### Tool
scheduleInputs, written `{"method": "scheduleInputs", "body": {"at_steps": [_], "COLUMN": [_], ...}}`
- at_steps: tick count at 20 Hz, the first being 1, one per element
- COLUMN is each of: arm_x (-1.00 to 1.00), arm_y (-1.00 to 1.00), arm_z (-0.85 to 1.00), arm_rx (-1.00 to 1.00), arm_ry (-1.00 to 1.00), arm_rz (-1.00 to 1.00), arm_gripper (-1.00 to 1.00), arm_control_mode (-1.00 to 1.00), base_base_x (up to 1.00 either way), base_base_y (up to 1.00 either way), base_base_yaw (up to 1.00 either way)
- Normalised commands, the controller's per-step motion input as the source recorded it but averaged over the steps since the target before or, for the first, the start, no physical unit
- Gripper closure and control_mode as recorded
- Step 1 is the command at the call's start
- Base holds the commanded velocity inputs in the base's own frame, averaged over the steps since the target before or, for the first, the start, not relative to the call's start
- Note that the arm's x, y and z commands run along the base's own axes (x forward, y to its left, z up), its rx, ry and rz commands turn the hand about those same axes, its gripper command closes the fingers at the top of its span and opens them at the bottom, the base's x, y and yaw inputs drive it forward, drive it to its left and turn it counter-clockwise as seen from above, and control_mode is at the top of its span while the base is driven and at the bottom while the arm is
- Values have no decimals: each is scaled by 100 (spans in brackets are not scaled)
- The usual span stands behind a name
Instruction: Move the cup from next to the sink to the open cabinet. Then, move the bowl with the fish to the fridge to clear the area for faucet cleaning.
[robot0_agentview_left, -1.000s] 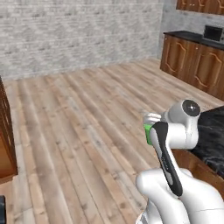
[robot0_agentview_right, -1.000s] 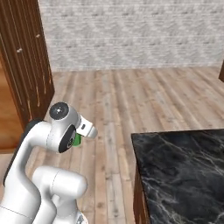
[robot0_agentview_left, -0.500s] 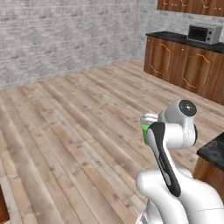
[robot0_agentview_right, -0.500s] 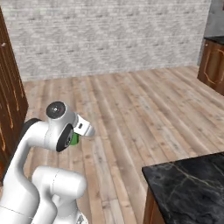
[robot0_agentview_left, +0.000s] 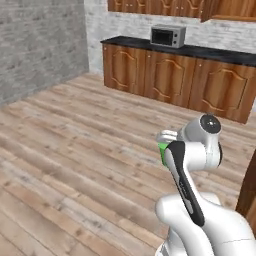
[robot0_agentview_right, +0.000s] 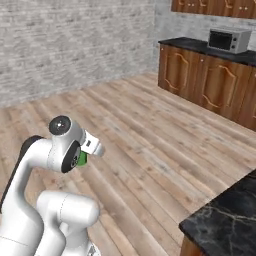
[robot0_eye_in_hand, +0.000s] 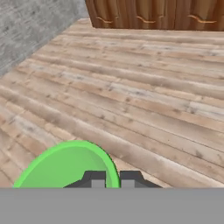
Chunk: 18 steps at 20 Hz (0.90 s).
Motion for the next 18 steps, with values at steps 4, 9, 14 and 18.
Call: {"method": "scheduleInputs", "body": {"at_steps": [4, 9, 14, 18], "arm_x": [0, 0, 0, 0], "arm_y": [0, 0, 0, 0], "arm_z": [0, 0, 0, 0], "arm_rx": [0, 0, 0, 0], "arm_ry": [0, 0, 0, 0], "arm_rz": [0, 0, 0, 0], "arm_gripper": [100, 100, 100, 100], "arm_control_mode": [100, 100, 100, 100], "base_base_x": [100, 100, 100, 100], "base_base_y": [68, 66, 44, 22], "base_base_yaw": [-66, -65, -63, -59]}}
